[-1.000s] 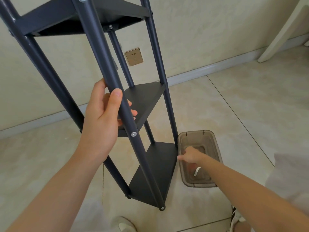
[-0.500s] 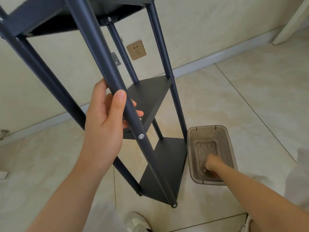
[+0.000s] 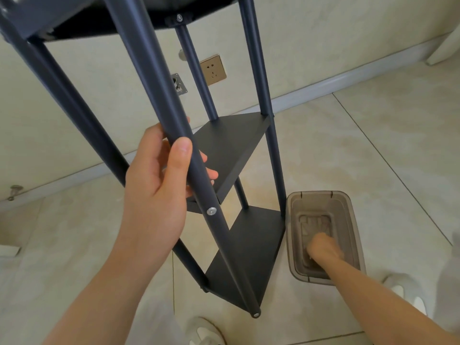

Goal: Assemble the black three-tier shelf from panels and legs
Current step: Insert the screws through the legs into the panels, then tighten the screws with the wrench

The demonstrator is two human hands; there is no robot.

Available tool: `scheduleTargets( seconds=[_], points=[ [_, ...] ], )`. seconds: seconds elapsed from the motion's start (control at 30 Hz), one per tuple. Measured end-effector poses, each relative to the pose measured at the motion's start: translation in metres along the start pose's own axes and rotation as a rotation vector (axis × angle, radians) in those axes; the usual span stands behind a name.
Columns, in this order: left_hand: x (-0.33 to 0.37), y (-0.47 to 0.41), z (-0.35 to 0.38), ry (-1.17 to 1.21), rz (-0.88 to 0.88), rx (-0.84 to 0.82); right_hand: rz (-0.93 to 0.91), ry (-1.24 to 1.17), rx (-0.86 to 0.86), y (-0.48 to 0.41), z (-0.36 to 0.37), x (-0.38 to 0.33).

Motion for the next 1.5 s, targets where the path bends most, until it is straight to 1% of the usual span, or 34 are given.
scheduleTargets(
  seconds=[0.17,0.3,0.5,0.63,0.7,0.8,0.87,1.0,1.1,1.17,1.23,1.37,1.5],
  points=[
    [0.001,0.001,0.000,0.003,-0.006,-0.009,-0.064,0.042,0.023,0.001,0.004,0.000],
    [0.000,0.001,-0.002,0.010,-0.016,-0.009,-0.094,0.044,-0.035,-0.004,-0.001,0.000],
    [-0.001,0.001,-0.004,0.050,-0.038,-0.020,-0.102,-0.041,-0.124,-0.005,-0.003,0.004],
    [-0.002,0.001,-0.006,0.066,-0.050,-0.048,-0.069,-0.122,-0.101,0.001,-0.008,0.000],
    [-0.003,0.001,-0.007,0.085,-0.048,-0.051,-0.125,-0.051,-0.068,0.004,-0.016,-0.007],
    [-0.005,-0.001,-0.007,0.100,-0.042,-0.043,-0.240,-0.032,0.007,0.016,-0.038,-0.026],
    [-0.006,-0.002,-0.005,0.086,-0.043,-0.037,-0.319,0.006,0.066,0.026,-0.064,-0.046],
    [-0.005,-0.002,-0.005,0.031,-0.024,0.019,-0.525,-0.050,0.155,0.057,-0.132,-0.097],
    [-0.004,-0.002,-0.010,0.056,-0.034,0.012,-0.614,-0.031,0.087,0.096,-0.180,-0.138],
    [-0.005,-0.004,-0.013,0.057,-0.048,-0.001,-0.653,0.024,0.026,0.125,-0.204,-0.162],
    [-0.004,-0.005,-0.015,0.059,-0.062,-0.004,-0.718,0.024,-0.021,0.158,-0.223,-0.180],
    [-0.001,-0.004,-0.018,0.132,-0.060,-0.038,-0.884,-0.153,-0.079,0.223,-0.251,-0.201],
    [0.000,0.001,-0.015,0.132,-0.064,-0.086,-1.009,-0.435,-0.163,0.266,-0.257,-0.206]
  ],
)
Point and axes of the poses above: each hand's wrist, its own y-axis away from the middle knuckle, its own z-axis out of the palm, x = y × z, the point moved 2 cm from there along -y, towards the middle knuckle, and after that the axes turned 13 degrees about -y, right-handed, at the moved point
